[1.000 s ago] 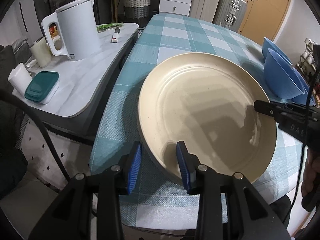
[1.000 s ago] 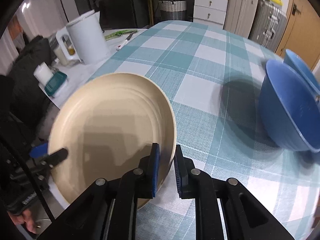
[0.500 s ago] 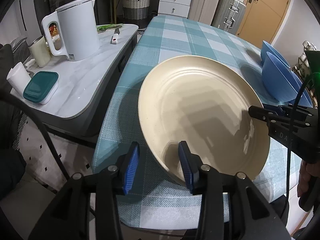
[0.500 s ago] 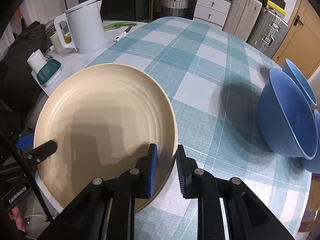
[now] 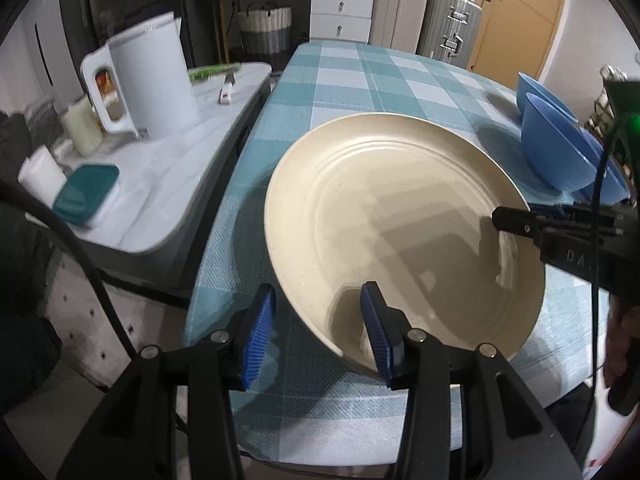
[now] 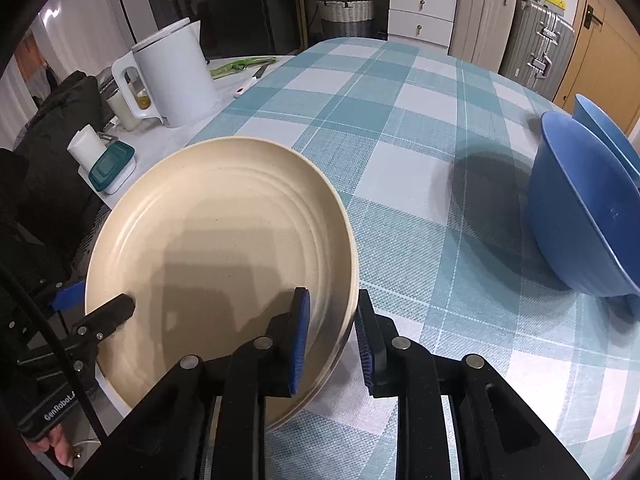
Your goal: Organize plates and bowls
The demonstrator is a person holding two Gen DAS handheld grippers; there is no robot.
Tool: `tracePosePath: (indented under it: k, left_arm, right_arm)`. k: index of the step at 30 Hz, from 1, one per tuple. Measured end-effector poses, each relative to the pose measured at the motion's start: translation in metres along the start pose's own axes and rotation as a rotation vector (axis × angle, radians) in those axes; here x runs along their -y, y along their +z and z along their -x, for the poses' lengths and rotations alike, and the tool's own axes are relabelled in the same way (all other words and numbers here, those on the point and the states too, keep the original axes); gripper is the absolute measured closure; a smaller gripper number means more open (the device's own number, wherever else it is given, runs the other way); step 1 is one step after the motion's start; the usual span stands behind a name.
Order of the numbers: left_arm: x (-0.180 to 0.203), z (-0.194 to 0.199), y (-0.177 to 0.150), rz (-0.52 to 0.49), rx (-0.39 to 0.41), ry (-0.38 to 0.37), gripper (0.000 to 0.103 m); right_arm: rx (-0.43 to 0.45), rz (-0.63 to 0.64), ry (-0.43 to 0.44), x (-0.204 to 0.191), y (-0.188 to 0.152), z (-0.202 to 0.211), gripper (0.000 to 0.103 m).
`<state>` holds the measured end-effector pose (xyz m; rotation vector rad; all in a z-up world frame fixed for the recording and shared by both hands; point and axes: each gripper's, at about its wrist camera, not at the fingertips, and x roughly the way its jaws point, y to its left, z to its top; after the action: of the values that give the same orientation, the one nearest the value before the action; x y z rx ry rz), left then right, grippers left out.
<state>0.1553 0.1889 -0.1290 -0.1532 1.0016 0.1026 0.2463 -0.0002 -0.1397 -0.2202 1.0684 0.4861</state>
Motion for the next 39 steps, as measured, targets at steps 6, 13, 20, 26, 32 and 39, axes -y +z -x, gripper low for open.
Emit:
tracePosePath:
  k: [6, 13, 20, 26, 32, 39]
  left_arm:
    - [0.007, 0.007, 0.001, -0.015, 0.006, 0.024, 0.059]
    - [0.031, 0.045, 0.003, -0.036, 0.144, 0.058, 0.052]
    - [0.082, 0.081, -0.003, -0.111, 0.261, 0.037, 0.05]
    - [0.13, 0.098, -0.015, -0.134, 0.343, 0.01, 0.008]
    - [0.169, 0.107, -0.035, -0.148, 0.468, -0.04, 0.006]
    - [0.194, 0.084, -0.088, -0.223, 0.645, -0.056, 0.006]
  right_arm:
    - [0.083, -0.017, 0.005, 0.007, -0.008, 0.018, 0.079]
    - [0.252, -0.089, 0.038, 0.041, -0.025, 0.063, 0.076]
    - [0.374, -0.169, 0.015, 0.083, -0.069, 0.112, 0.072]
    - [0.45, -0.232, -0.048, 0.117, -0.126, 0.136, 0.07]
    - [0.55, -0.253, -0.134, 0.138, -0.185, 0.155, 0.065]
    - [0.837, -0.292, -0.293, 0.133, -0.253, 0.175, 0.014]
